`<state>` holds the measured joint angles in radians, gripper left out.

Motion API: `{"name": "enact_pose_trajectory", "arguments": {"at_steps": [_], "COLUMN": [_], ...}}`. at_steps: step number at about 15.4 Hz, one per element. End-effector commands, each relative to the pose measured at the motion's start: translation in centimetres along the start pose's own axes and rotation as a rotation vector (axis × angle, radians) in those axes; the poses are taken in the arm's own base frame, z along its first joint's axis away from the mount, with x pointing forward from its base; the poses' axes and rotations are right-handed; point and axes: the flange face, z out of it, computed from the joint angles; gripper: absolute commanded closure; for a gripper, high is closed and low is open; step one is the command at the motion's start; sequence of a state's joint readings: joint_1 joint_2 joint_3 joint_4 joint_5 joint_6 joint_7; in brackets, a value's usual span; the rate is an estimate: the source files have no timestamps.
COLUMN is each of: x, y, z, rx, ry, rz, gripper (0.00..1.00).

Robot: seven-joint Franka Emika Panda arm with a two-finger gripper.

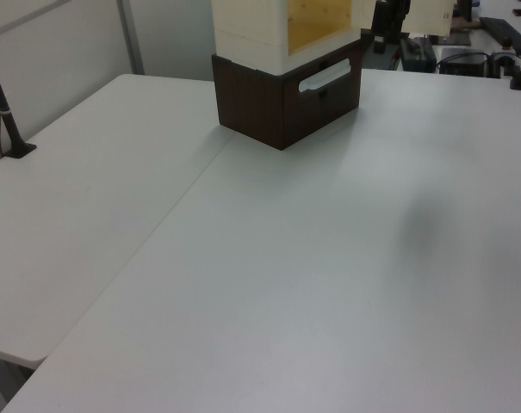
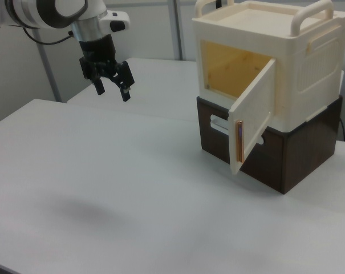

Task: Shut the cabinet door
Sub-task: 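Move the gripper toward the open cream cabinet door's outer edge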

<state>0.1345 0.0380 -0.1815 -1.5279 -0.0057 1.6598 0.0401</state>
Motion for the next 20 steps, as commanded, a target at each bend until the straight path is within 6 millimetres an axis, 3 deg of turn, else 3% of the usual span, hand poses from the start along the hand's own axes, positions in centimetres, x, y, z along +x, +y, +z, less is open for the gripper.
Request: {"name": "enact_pose_trajectory", "arguments": {"at_steps": [1,5,8,9,11,17,20], "x": [-0.4,-0.7,-1.1,-1.1,-0.9,-1.4,-1.0], "y": [0.7,3.0,6.2,7.1,9.4,16.2,18.6], "z": [-0.2,-0.8,-2.1,-2.2,-3.4,-4.6,-5.7], "rx": [-0.012,-0.008,-0.015,-0.021,-0.023,0.0,0.035], "ry": [0.003,0.009,0.038,0.043,0.105,0.189,0.311], "rz": [-0.022,-0.13,-0.123,-0.109,-0.061,0.082,0.144], "gripper": [0.0,0.0,0.0,0.06,0.29,0.97,1.0]}}
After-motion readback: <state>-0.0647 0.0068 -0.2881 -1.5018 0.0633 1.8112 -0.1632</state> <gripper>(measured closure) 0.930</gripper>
